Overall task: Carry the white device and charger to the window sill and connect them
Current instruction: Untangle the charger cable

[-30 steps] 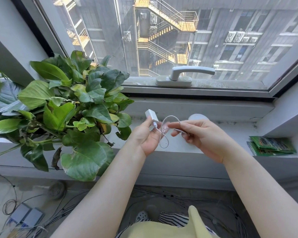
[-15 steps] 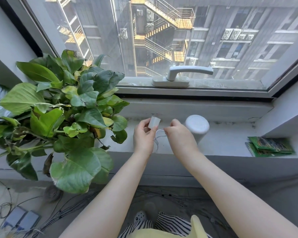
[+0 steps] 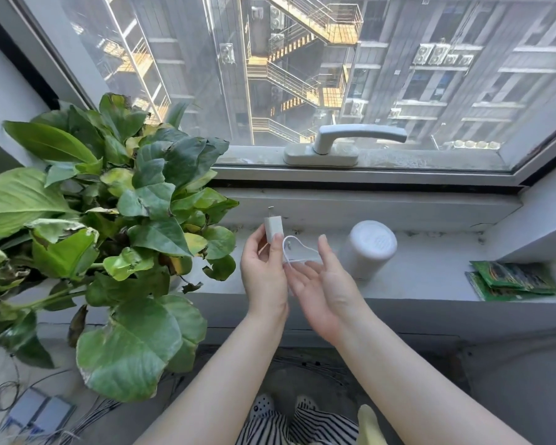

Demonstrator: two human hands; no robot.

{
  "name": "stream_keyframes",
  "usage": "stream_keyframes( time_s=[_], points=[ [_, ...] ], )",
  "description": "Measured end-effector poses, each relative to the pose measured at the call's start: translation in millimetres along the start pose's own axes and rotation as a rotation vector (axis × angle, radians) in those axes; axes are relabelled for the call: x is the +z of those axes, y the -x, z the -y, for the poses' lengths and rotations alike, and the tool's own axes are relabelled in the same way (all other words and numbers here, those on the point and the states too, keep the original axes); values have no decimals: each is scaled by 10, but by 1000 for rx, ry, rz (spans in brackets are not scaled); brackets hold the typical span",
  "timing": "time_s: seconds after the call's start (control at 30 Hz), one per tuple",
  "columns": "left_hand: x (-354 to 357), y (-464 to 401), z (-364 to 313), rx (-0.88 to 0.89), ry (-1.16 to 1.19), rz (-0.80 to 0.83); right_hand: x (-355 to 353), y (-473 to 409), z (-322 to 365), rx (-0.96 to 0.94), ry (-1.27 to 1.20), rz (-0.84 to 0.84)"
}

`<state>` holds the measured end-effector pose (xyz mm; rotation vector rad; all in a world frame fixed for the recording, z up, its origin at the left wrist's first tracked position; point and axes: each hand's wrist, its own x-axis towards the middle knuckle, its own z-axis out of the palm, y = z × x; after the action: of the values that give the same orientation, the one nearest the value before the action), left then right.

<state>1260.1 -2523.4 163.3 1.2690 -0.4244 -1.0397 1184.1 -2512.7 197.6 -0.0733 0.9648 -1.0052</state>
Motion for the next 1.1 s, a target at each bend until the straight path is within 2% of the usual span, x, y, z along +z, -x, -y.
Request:
stream_keyframes(
  time_s=[0.07,0.13,0.17,0.23,0.33,0.4,0.5,0.73,0.8,0.97,1.1],
  points=[
    [-20,50,-31,99,-46,43,-13,76,37,8,213,21],
    [-31,82,-46,185,-101,98,-6,113,94,-64,568,41],
    [-31,99,-46,218,-116,115,7,106,118,-105,663,53],
    [-23,123,-35,276,-142,121,6,75,142,-156,637,77],
    [32,146,-45,327,-187,81,33,47,89,-180,376,73],
    [54,115,-49,312,-167,28,13,39,5,-209,327,92],
    [30,47,-32,321,-192,-6,-8,32,-41,-318,368,85],
    [-13,59,32,273,-201,46,0,-3,-8,-506,542,8],
    [-11,61,26,243,-170,70,-35,-54,16,-546,526,-42],
    [-49,-42,68,206,-201,38,-129,-216,-15,-499,480,-177],
    [-112,-151,238,181,-327,4,-232,-419,-89,-485,627,-273]
  ],
)
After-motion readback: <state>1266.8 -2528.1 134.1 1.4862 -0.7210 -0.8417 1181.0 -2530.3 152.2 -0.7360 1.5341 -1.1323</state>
